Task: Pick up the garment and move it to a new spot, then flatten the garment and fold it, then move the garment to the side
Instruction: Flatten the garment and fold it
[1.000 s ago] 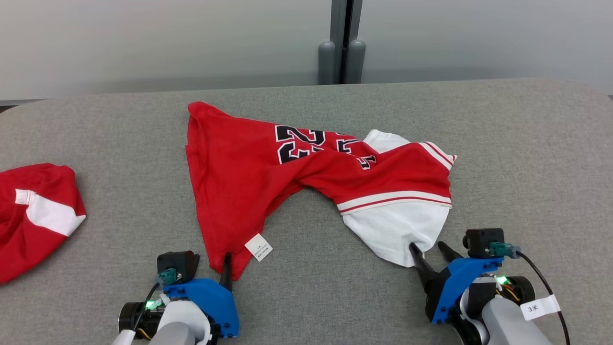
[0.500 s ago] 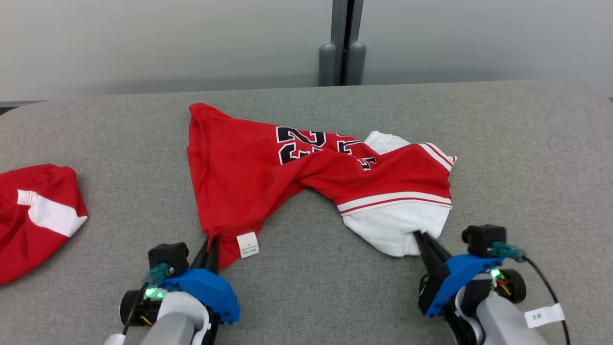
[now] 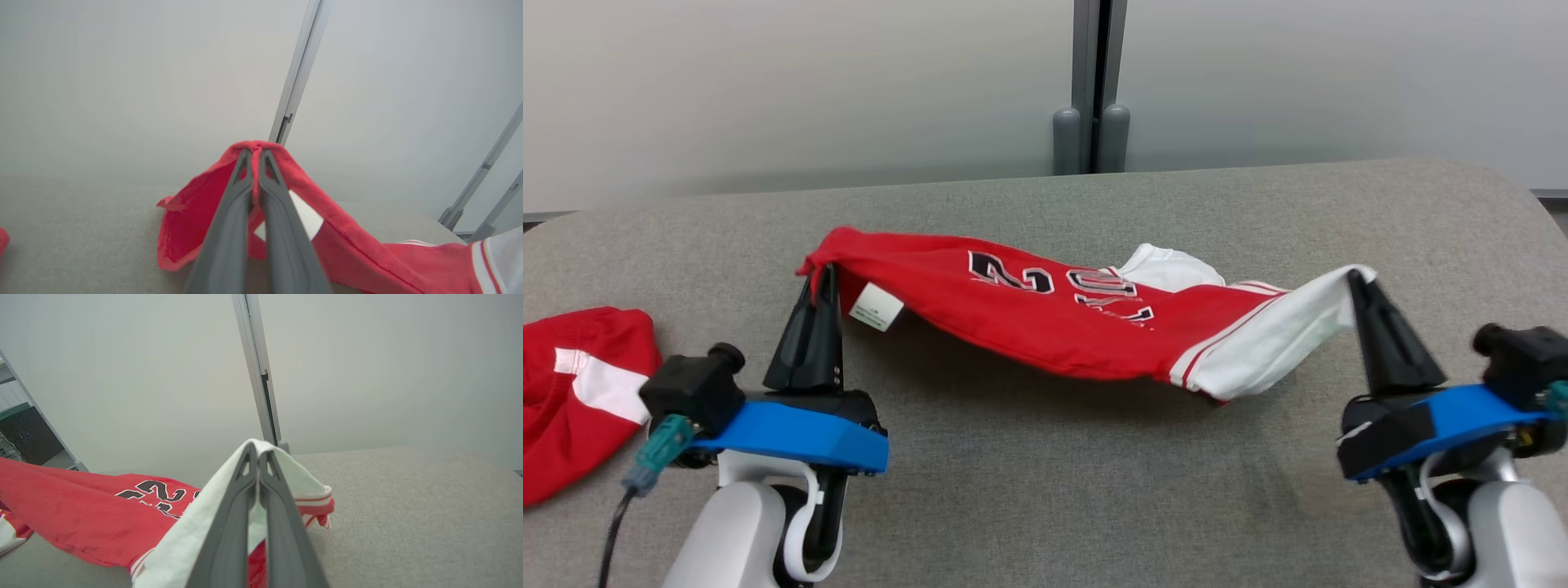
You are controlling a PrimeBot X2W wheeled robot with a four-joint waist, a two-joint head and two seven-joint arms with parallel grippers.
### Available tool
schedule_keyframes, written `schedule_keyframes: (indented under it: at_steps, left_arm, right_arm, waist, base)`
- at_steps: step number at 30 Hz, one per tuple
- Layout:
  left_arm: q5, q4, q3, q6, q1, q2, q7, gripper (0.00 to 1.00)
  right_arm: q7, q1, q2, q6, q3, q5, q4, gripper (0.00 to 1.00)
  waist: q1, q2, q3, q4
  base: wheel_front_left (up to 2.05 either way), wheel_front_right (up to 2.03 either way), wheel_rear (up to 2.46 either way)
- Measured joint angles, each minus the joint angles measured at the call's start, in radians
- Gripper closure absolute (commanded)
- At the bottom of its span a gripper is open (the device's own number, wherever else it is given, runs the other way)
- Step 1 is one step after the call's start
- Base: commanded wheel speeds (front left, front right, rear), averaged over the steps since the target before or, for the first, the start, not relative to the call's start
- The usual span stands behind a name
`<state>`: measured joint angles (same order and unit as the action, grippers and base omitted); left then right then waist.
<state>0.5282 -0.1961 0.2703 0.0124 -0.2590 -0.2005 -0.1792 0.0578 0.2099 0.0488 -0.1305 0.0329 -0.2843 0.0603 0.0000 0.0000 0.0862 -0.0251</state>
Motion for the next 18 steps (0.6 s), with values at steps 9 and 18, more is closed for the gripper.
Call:
schedule_keyframes:
  at_steps: [9,18]
  left_arm:
    - [0.062,0.407,-0.015,-0.028,0.047,-0.043,0.141,1.0]
    - [0.128,0.612,-0.04,-0.03,-0.037,-0.109,0.307,1.0]
  right_arm:
    - [0.097,-0.044,0.0,0.0,0.082,0.025,-0.391,1.0]
    - [0.193,0.148,0.051,0.0,0.119,0.093,-0.569,1.0]
  waist:
    - [0.0,0.0,-0.001,-0.014]
    - [0.0001,0.0,0.059,-0.035]
  base:
    - [0.0,0.0,0.0]
    - [0.0,0.0,0.0]
